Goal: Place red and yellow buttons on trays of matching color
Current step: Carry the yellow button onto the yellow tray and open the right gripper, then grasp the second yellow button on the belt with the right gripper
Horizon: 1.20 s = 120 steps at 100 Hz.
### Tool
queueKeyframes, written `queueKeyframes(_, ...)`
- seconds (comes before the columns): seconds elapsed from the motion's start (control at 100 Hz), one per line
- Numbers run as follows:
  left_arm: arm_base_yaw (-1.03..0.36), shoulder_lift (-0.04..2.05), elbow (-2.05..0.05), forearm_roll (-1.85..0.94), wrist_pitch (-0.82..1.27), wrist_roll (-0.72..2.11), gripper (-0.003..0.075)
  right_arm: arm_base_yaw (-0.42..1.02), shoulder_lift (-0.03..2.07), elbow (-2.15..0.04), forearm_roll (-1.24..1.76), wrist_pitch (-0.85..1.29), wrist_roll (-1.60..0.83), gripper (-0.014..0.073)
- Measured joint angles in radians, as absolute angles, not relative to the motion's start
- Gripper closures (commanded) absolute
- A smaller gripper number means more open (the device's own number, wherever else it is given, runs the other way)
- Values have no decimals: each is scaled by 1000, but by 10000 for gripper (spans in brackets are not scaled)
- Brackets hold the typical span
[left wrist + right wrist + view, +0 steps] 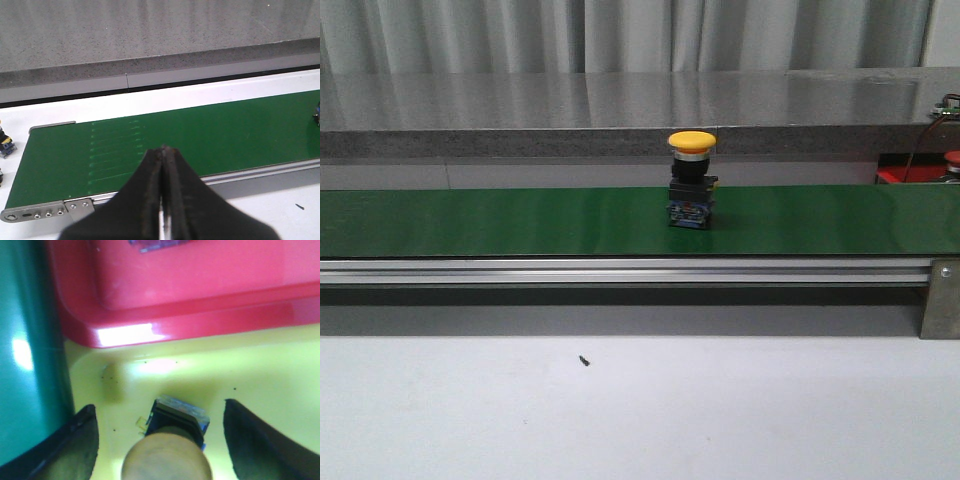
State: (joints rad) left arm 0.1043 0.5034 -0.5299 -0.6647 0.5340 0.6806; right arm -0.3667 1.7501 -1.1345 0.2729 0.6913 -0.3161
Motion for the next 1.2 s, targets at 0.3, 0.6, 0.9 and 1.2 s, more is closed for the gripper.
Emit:
queueKeyframes(0.3,104,503,-530,-665,529,681,740,-317,1527,-1135,273,738,-367,45)
queueKeyframes(0.6,104,503,-530,-665,528,681,740,-83,1442,-1135,284,818,-483,45)
queueKeyframes(0.9,104,503,-530,-665,528,681,740,134,1483,-1161,292,808,-514,45)
queueKeyframes(1.2,104,503,-530,-665,528,681,740,176,1640,-1308,294,829,-516,45)
